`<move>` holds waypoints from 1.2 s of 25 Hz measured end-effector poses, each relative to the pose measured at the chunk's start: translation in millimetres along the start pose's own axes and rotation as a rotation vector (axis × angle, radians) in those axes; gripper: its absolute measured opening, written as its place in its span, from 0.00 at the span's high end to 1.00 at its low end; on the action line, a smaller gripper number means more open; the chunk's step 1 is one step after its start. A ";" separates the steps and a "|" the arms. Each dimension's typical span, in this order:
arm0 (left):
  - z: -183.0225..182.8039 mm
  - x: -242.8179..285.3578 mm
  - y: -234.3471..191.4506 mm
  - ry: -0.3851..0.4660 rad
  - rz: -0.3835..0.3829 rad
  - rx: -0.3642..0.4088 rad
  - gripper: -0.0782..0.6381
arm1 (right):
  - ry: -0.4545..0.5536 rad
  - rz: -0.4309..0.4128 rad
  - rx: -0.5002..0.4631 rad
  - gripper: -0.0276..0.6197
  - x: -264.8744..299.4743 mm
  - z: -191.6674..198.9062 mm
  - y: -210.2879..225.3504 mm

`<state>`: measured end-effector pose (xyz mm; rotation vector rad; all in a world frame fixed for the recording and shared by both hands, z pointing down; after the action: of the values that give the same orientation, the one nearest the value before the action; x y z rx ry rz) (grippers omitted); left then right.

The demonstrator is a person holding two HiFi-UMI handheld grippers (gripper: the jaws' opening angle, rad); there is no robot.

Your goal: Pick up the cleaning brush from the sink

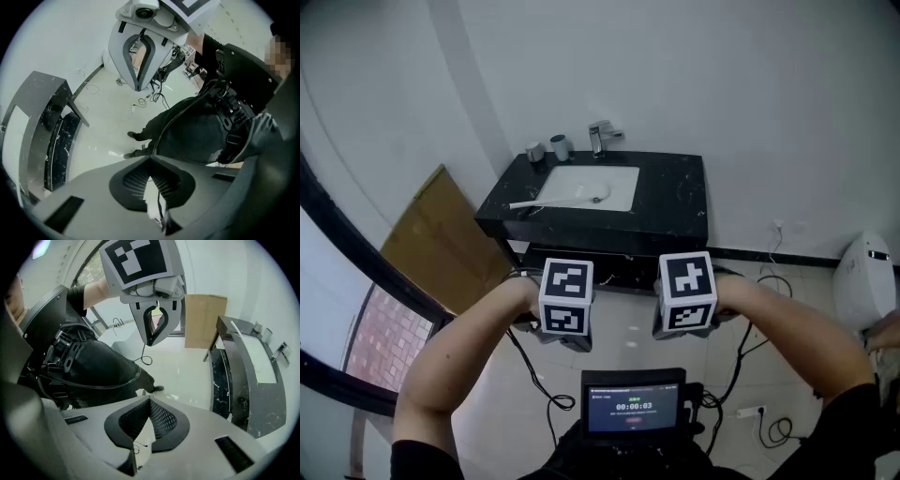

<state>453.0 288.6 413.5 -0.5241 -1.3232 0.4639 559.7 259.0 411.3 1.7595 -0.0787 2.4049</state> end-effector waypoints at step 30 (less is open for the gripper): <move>464.0 -319.2 -229.5 0.171 -0.144 0.045 0.89 | 0.090 0.106 -0.007 0.94 105.7 -465.7 420.8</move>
<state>-57.4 -40.3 378.1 -0.4185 -1.1748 0.3226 22.5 -81.7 391.0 1.6817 -0.1731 2.5509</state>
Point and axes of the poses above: the fingertips, and each gripper's own axes: x forward along the fingers, y to its right, z out of its underside, the point moved 3 cm from there along -x, backward along the fingers, and after that the axes turned 13 degrees about z, right-handed, at the moved point
